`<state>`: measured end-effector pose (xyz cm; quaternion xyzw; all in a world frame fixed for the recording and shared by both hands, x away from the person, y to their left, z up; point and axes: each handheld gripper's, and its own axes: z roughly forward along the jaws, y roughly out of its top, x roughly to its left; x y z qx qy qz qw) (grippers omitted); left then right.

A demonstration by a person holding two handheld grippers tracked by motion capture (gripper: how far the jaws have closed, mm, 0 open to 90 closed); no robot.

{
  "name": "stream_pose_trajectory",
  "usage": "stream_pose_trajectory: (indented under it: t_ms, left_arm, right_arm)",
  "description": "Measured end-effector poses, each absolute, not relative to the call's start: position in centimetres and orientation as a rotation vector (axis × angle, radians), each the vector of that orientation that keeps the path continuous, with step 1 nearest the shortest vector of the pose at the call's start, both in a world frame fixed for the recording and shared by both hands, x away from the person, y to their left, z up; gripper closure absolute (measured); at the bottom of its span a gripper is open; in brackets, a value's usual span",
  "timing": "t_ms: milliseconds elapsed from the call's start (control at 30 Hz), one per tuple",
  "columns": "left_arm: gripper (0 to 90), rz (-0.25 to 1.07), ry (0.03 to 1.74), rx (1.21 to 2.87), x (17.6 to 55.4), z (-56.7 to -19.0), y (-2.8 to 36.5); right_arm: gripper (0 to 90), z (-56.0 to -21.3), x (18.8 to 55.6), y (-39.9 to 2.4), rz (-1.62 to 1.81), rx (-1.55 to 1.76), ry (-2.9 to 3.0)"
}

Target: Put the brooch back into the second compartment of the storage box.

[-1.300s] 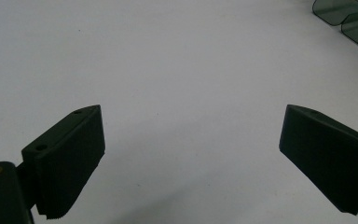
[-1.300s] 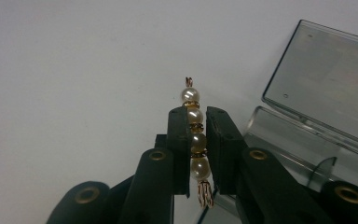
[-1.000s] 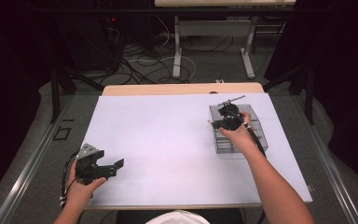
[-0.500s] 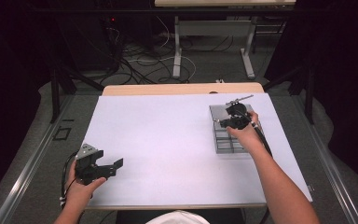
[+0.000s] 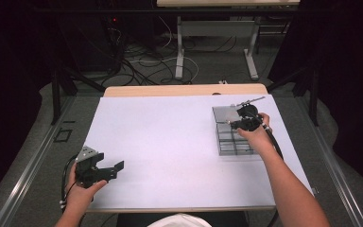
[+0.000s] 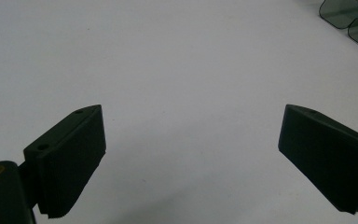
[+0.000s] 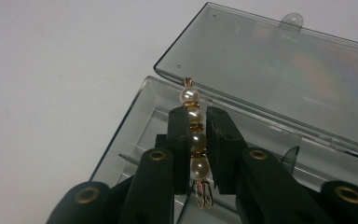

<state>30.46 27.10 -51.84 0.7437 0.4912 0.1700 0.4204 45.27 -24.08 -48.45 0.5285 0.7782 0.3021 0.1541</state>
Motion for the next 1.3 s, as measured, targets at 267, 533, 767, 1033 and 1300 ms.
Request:
stream_pose_trajectory:
  t_ms: [267,533,767,1033,1300]
  left_arm:
    - [7.3,0.427,1.232,1.866,30.4,-51.8,27.1]
    - [7.5,0.428,1.233,1.865,30.4,-51.8,27.1]
    - [7.5,0.429,1.231,1.865,30.4,-51.8,27.0]
    - [7.5,0.429,1.231,1.865,30.4,-51.8,27.1]
    - [7.5,0.429,1.232,1.865,30.4,-51.8,27.1]
  right_arm:
    - [80.4,-48.7,45.1,-24.9,0.842,1.530,2.225]
    - [80.4,-49.0,45.1,-25.7,0.826,1.537,2.220]
    - [80.4,-49.3,45.2,-26.0,0.802,1.552,2.219]
    - [80.3,-49.6,45.3,-25.9,0.789,1.554,2.221]
    - [80.4,-49.9,45.3,-25.8,0.760,1.540,2.249]
